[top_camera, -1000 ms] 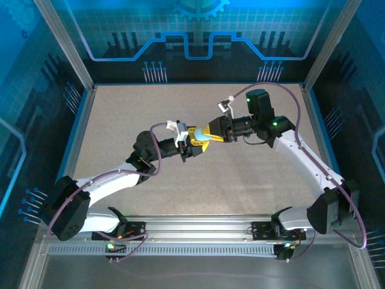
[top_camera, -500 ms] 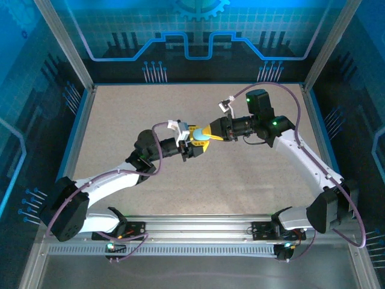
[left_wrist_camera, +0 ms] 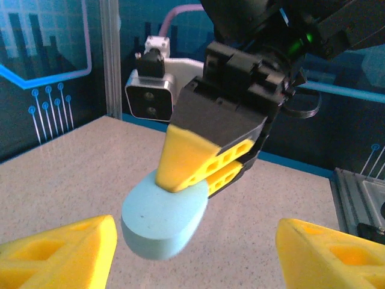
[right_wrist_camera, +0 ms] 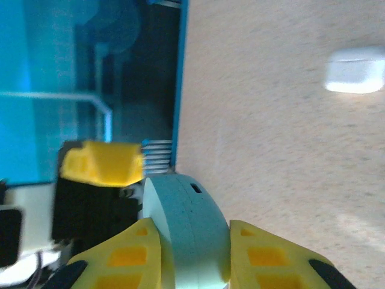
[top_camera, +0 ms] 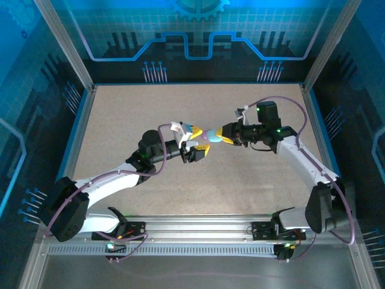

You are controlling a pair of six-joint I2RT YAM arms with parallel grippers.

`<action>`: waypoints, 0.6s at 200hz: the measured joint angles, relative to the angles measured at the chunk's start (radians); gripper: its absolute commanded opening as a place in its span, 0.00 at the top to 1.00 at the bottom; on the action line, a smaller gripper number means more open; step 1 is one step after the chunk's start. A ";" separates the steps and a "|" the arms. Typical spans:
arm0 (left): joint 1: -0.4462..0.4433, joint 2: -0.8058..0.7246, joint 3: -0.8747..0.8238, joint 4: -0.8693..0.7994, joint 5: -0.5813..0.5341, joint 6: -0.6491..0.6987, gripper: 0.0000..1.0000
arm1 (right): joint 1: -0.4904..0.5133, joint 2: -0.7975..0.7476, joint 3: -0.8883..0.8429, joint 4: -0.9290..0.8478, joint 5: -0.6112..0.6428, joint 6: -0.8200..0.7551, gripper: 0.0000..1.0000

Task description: Insert wireless bluetooth earbuds into charging case

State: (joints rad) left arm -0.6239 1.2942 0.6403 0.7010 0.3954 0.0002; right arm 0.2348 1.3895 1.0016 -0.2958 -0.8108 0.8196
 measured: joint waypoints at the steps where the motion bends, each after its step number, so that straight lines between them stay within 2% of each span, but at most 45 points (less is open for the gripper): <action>1: 0.000 0.000 -0.002 -0.001 -0.001 0.000 0.27 | 0.000 0.006 -0.002 0.003 0.002 0.000 0.83; 61: 0.000 -0.106 -0.049 -0.055 -0.165 -0.001 0.22 | 0.026 0.308 -0.047 0.115 0.082 -0.032 0.80; 120: 0.000 -0.193 -0.077 -0.098 -0.349 -0.001 0.16 | 0.079 0.438 -0.046 0.203 0.117 -0.047 0.76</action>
State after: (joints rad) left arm -0.6239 1.1015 0.5632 0.6025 0.0467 -0.0006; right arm 0.3134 1.8271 0.9554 -0.0925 -0.6941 0.7723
